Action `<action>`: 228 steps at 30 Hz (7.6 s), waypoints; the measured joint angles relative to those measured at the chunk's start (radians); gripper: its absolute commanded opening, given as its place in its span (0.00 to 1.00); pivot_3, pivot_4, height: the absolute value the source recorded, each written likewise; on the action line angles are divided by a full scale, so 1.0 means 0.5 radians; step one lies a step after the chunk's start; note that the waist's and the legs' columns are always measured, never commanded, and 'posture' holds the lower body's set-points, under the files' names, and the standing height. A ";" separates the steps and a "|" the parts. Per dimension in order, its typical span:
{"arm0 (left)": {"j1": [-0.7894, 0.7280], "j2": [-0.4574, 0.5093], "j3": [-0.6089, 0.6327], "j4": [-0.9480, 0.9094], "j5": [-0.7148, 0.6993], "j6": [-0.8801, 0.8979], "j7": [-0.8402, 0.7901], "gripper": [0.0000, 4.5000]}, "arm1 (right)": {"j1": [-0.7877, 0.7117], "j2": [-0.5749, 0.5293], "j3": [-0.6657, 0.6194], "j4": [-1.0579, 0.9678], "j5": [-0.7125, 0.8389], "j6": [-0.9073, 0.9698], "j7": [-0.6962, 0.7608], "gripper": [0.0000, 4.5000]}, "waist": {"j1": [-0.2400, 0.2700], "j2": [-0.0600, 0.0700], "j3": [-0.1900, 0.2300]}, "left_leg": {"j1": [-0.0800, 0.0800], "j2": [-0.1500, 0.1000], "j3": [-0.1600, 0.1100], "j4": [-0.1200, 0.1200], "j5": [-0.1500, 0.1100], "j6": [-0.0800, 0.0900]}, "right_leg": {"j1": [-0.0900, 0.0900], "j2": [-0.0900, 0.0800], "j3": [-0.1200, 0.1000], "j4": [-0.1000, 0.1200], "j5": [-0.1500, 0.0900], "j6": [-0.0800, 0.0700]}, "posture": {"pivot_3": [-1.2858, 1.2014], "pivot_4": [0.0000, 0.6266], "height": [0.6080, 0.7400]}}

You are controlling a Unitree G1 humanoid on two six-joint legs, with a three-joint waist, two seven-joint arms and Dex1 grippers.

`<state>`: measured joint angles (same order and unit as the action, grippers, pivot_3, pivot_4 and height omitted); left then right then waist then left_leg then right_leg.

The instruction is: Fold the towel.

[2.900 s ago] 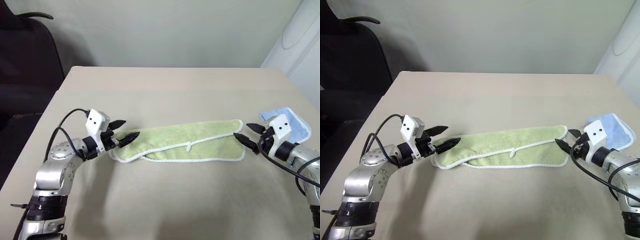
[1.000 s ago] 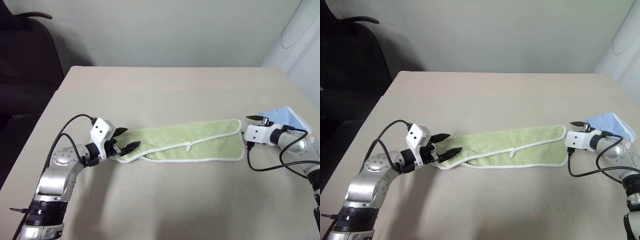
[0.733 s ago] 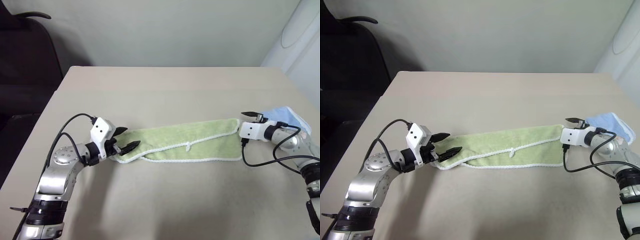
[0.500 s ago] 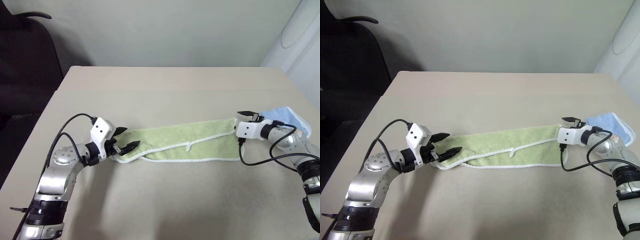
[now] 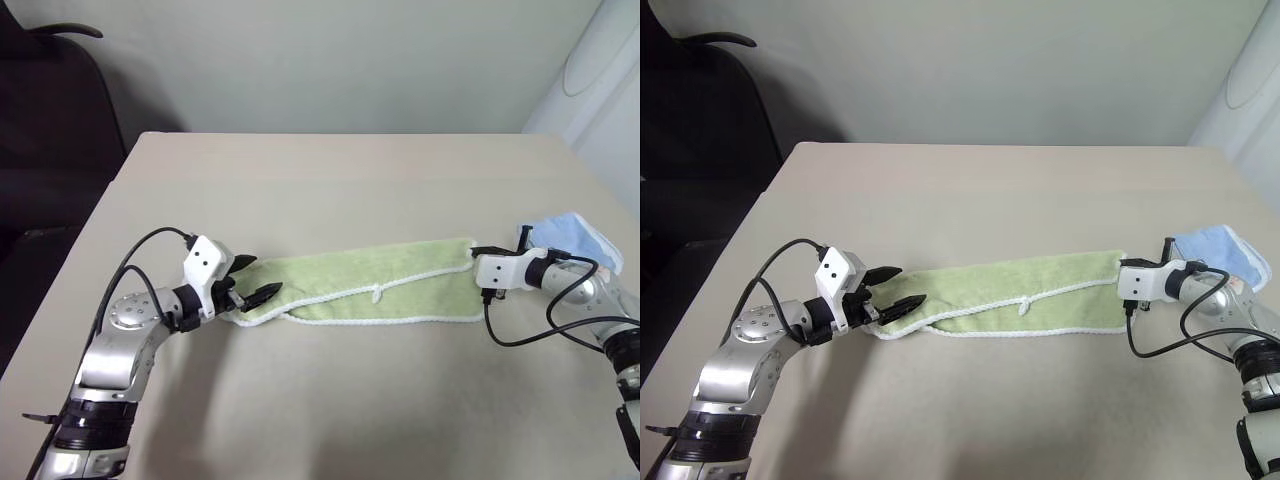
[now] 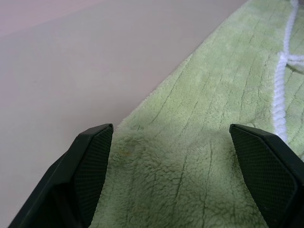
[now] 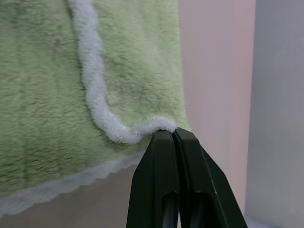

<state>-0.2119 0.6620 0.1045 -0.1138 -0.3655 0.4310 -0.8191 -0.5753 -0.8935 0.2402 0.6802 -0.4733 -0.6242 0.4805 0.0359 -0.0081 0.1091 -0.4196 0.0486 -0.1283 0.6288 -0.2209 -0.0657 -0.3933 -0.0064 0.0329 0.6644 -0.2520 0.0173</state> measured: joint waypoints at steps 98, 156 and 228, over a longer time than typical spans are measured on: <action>-0.321 0.590 -0.475 0.547 0.427 -1.160 -1.172 0.01 | 0.314 0.090 -0.142 -0.469 0.096 0.353 -0.046 0.00 | -0.029 0.001 0.002 | -0.012 0.008 -0.001 0.002 -0.002 0.003 | -0.011 0.000 0.001 -0.002 0.001 0.002 | 0.52 0.24 1.00; -0.271 0.680 -0.375 0.859 0.674 -2.090 -1.011 0.47 | 0.265 0.190 -0.135 -0.436 0.107 0.390 -0.052 0.00 | -0.033 0.001 0.002 | -0.012 0.008 -0.001 0.002 -0.003 0.003 | -0.012 0.000 0.000 0.000 0.001 -0.001 | 0.52 0.24 1.00; -1.667 0.060 0.198 1.532 -0.052 -0.513 -0.063 0.01 | -0.797 -0.165 -0.381 0.101 0.369 0.429 0.060 0.00 | -0.027 0.006 0.005 | -0.023 0.009 0.004 0.000 0.008 0.007 | -0.021 0.001 0.000 -0.011 0.004 0.001 | 0.52 0.24 1.00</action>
<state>-1.0455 0.6919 0.2037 0.6519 -0.3914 0.1747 -0.8504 -0.9738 -0.9761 0.0497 0.7307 -0.2889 -0.4095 0.5107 0.0223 -0.0053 0.1118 -0.4310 0.0531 -0.1263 0.6287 -0.2171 -0.0624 -0.4038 -0.0060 0.0331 0.6591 -0.2501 0.0177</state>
